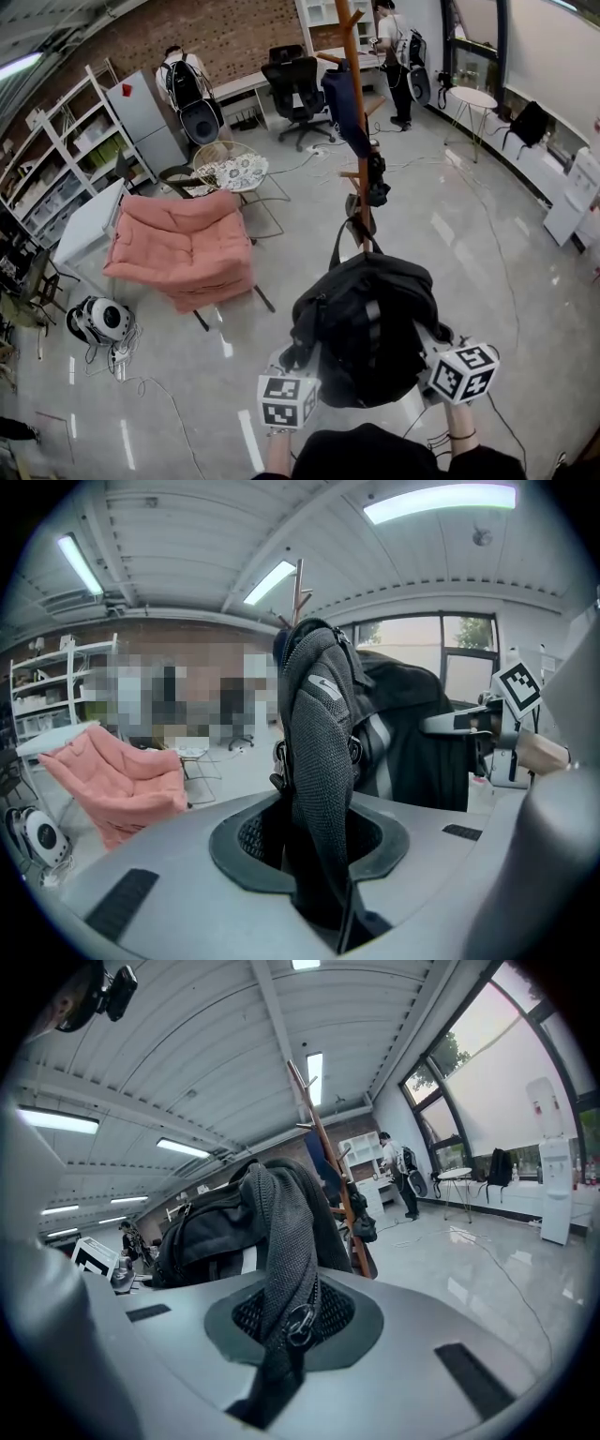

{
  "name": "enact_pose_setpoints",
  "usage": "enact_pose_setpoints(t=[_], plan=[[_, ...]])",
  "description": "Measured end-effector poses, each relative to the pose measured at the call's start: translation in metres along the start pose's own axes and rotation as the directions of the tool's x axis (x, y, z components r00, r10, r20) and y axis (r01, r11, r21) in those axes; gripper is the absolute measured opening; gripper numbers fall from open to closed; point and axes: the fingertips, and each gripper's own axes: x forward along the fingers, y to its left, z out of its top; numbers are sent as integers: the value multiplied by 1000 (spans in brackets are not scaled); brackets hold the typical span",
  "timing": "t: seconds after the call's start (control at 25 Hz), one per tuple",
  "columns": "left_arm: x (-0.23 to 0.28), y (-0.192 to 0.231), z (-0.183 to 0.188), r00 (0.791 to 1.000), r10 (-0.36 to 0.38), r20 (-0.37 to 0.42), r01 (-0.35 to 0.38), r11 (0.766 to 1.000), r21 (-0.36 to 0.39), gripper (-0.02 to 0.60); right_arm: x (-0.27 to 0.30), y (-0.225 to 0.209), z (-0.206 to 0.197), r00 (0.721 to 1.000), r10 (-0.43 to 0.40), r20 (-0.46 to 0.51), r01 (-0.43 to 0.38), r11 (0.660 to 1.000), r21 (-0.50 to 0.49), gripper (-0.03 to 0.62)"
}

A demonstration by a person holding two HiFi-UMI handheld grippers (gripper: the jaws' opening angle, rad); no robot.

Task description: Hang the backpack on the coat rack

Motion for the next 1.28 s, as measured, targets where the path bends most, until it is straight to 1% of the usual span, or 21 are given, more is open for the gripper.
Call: enact_pose_setpoints(t=[0.32, 0.56, 0.88, 1.08, 1.28], plan=[[46, 54, 22, 999, -45, -14, 45, 999, 14, 104, 61, 0, 12, 998, -60, 2, 60, 998, 29, 28], [79, 88, 32, 997, -79, -20, 79, 997, 21, 104, 101, -1, 16, 995, -99, 9, 98, 994, 44, 28], [116, 120, 40, 991, -130, -41, 132, 990, 44, 104, 141, -8, 16, 988, -157, 12, 156, 985, 70, 28], [137, 135, 47, 988, -149, -47, 153, 985, 81, 104, 163, -14, 18, 984, -176, 23, 174, 981, 85, 28], [154, 146, 52, 986, -157, -58, 161, 984, 79, 104, 182, -21, 24, 982, -185, 26, 182, 979, 86, 28]])
